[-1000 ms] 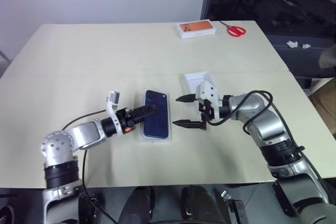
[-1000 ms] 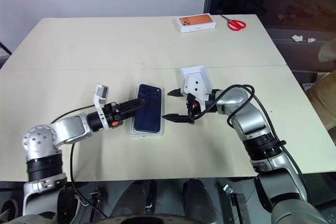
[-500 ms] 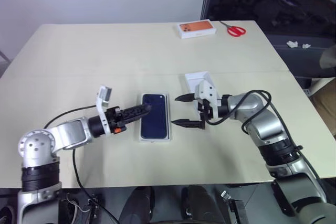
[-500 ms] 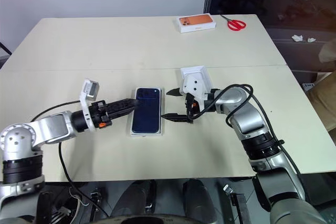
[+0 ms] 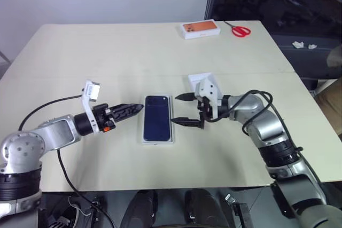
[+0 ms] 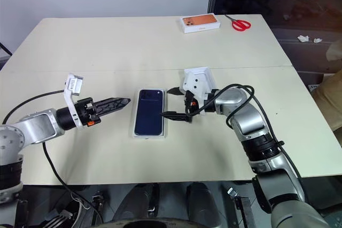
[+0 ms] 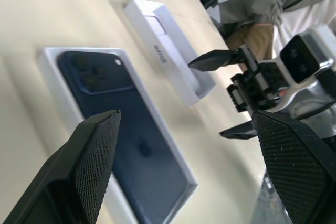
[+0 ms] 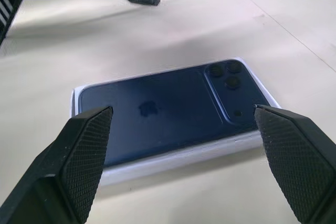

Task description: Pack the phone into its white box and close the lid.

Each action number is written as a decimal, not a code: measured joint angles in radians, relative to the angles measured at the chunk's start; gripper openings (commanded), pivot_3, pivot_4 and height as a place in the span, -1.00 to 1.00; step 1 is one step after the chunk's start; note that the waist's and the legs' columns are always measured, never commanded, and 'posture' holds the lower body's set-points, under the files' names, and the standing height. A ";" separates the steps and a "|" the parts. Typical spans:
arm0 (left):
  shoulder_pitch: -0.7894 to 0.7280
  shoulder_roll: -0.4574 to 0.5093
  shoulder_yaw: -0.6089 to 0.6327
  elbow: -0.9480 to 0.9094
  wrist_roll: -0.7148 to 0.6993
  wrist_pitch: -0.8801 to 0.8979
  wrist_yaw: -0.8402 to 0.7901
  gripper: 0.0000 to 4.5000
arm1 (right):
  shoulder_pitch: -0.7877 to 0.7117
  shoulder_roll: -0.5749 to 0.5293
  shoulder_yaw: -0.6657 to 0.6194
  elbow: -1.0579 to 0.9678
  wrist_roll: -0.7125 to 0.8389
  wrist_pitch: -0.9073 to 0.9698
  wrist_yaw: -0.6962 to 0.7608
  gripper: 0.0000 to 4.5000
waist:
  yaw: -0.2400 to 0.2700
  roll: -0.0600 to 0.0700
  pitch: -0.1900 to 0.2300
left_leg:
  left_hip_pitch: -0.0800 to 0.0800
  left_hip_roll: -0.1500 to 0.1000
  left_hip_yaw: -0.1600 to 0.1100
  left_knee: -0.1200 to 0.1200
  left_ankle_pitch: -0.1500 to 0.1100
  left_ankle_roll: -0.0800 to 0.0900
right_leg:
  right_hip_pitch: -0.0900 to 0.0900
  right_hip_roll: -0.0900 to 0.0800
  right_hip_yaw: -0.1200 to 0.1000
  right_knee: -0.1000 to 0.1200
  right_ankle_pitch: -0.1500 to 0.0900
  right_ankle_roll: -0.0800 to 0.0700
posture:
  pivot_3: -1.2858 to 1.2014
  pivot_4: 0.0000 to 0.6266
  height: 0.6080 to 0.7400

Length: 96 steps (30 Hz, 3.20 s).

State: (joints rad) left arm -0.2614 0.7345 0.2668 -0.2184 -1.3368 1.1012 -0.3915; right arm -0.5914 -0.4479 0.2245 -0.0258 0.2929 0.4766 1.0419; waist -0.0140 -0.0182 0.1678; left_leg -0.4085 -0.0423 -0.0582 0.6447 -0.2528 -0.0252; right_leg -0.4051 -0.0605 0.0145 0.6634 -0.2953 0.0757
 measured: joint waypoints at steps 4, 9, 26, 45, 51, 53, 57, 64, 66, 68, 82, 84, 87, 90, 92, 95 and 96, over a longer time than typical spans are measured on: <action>0.019 0.013 -0.040 0.001 0.125 -0.043 -0.076 0.87 | 0.000 0.068 0.006 -0.019 -0.008 0.018 -0.079 1.00 | -0.001 0.000 0.000 | 0.000 0.000 0.000 0.000 0.000 0.000 | 0.000 0.000 0.000 0.000 0.000 0.000 | 0.03 -0.52 1.00; 0.066 0.039 -0.058 -0.002 0.231 -0.093 -0.205 0.78 | 0.001 0.116 0.021 -0.017 -0.033 0.046 -0.172 0.59 | 0.002 0.001 0.001 | -0.001 0.000 0.000 -0.002 0.000 0.000 | -0.002 0.000 0.000 0.000 0.000 0.000 | 0.03 -0.52 1.00; 0.043 -0.092 -0.158 0.041 0.447 -0.145 -0.195 -0.98 | 0.022 0.089 0.165 0.028 -0.185 -0.005 -0.201 -1.00 | 0.002 0.001 0.001 | 0.000 0.000 0.000 -0.002 -0.001 0.001 | -0.001 -0.001 0.000 0.000 0.000 0.000 | 0.03 -0.52 1.00; -0.007 -0.125 -0.233 0.047 0.545 -0.106 -0.266 -0.98 | 0.036 0.052 0.178 0.024 -0.232 -0.048 -0.173 -1.00 | 0.003 0.001 0.000 | 0.001 -0.001 -0.001 0.000 -0.001 0.002 | 0.001 -0.001 -0.001 0.000 0.000 0.000 | 0.03 -0.52 1.00; -0.019 -0.117 -0.249 0.040 0.583 -0.107 -0.284 -0.98 | 0.028 0.063 0.170 0.025 -0.228 -0.027 -0.171 -1.00 | 0.004 0.001 0.000 | 0.001 -0.001 -0.001 0.000 -0.001 0.002 | 0.001 -0.001 -0.001 0.000 0.000 0.000 | 0.03 -0.52 1.00; -0.016 -0.115 -0.250 0.027 0.587 -0.106 -0.286 -0.98 | 0.019 0.076 0.160 0.027 -0.220 -0.012 -0.171 -1.00 | 0.003 0.001 0.000 | 0.001 -0.001 -0.001 0.000 -0.001 0.002 | 0.001 -0.001 -0.001 0.000 0.000 0.000 | 0.03 -0.52 1.00; 0.007 -0.113 -0.244 0.009 0.586 -0.108 -0.302 -0.98 | 0.002 0.101 0.123 0.014 -0.179 0.040 -0.174 -1.00 | 0.002 0.001 0.000 | 0.001 -0.001 -0.001 0.000 -0.001 0.002 | 0.001 -0.001 -0.001 0.000 0.000 0.000 | 0.03 -0.52 1.00; 0.023 -0.107 -0.216 0.033 0.587 -0.117 -0.329 -0.98 | 0.021 0.062 0.159 0.006 -0.200 0.038 -0.158 -1.00 | 0.001 0.001 0.001 | 0.000 -0.001 -0.001 0.000 -0.001 0.002 | 0.000 -0.001 -0.001 0.000 0.000 0.000 | 0.03 -0.52 1.00; 0.016 -0.106 -0.192 0.042 0.587 -0.143 -0.341 -0.98 | 0.020 0.061 0.144 0.010 -0.194 0.039 -0.158 -1.00 | -0.002 0.001 0.001 | 0.000 -0.001 -0.001 -0.001 -0.001 0.002 | -0.001 -0.001 -0.001 0.000 0.000 0.000 | 0.03 -0.52 1.00; 0.014 -0.098 -0.172 0.049 0.587 -0.160 -0.357 -0.98 | 0.014 0.054 0.121 0.012 -0.187 0.039 -0.153 -1.00 | -0.003 0.001 0.001 | 0.000 0.000 -0.001 -0.001 -0.001 0.002 | -0.001 -0.001 -0.001 0.000 0.000 0.000 | 0.03 -0.52 1.00; 0.033 -0.096 -0.193 0.099 0.688 -0.233 -0.381 -0.98 | 0.025 -0.054 0.091 0.049 -0.240 -0.056 -0.116 -1.00 | 0.000 0.001 0.001 | 0.000 0.000 0.000 -0.001 -0.001 0.002 | 0.000 -0.001 -0.001 0.000 0.000 0.000 | 0.03 -0.52 1.00; 0.035 -0.112 -0.207 0.099 0.695 -0.231 -0.374 -0.98 | 0.036 -0.056 0.109 0.055 -0.258 -0.076 -0.116 -1.00 | -0.001 0.001 0.001 | 0.000 0.000 0.000 -0.001 -0.001 0.002 | 0.000 -0.001 -0.001 0.000 0.000 0.000 | 0.03 -0.52 1.00; 0.035 -0.120 -0.215 0.097 0.698 -0.219 -0.366 -0.98 | 0.041 -0.058 0.116 0.073 -0.280 -0.097 -0.116 -1.00 | 0.000 0.001 0.001 | 0.000 0.000 0.000 -0.001 -0.001 0.002 | 0.000 -0.001 -0.001 0.000 0.000 0.000 | 0.03 -0.52 1.00; 0.034 -0.126 -0.221 0.091 0.706 -0.217 -0.363 -0.98 | 0.051 -0.064 0.121 0.080 -0.295 -0.113 -0.113 -1.00 | 0.001 0.001 0.001 | 0.000 -0.001 0.000 0.000 -0.001 0.002 | 0.000 -0.001 -0.001 0.000 0.000 0.000 | 0.03 -0.52 1.00; 0.030 -0.126 -0.237 0.083 0.720 -0.217 -0.362 -0.98 | 0.059 -0.063 0.126 0.080 -0.299 -0.112 -0.107 -1.00 | 0.001 0.001 0.001 | 0.000 -0.001 0.000 0.000 -0.001 0.002 | 0.000 -0.001 -0.001 0.000 0.000 0.000 | 0.03 -0.52 1.00; 0.022 -0.144 -0.258 0.078 0.738 -0.217 -0.355 -0.98 | 0.068 -0.064 0.127 0.069 -0.298 -0.109 -0.094 -1.00 | 0.004 0.002 0.001 | 0.000 -0.001 0.000 0.000 -0.001 0.002 | 0.002 -0.001 -0.001 0.000 0.000 0.000 | 0.03 -0.52 1.00; 0.018 -0.154 -0.265 0.076 0.740 -0.217 -0.352 -0.98 | 0.071 -0.063 0.127 0.065 -0.297 -0.107 -0.090 -1.00 | 0.005 0.002 0.001 | 0.000 -0.001 0.000 0.001 -0.001 0.003 | 0.002 -0.001 -0.001 0.000 0.000 0.000 | 0.03 -0.52 1.00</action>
State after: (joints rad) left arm -0.2435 0.5802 0.0021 -0.1425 -0.5965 0.8838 -0.7432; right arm -0.5204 -0.5112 0.3513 0.0391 -0.0043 0.3694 0.9519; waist -0.0088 -0.0167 0.1684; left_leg -0.4081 -0.0430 -0.0585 0.6454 -0.2543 -0.0227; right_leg -0.4031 -0.0615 0.0137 0.6635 -0.2951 0.0760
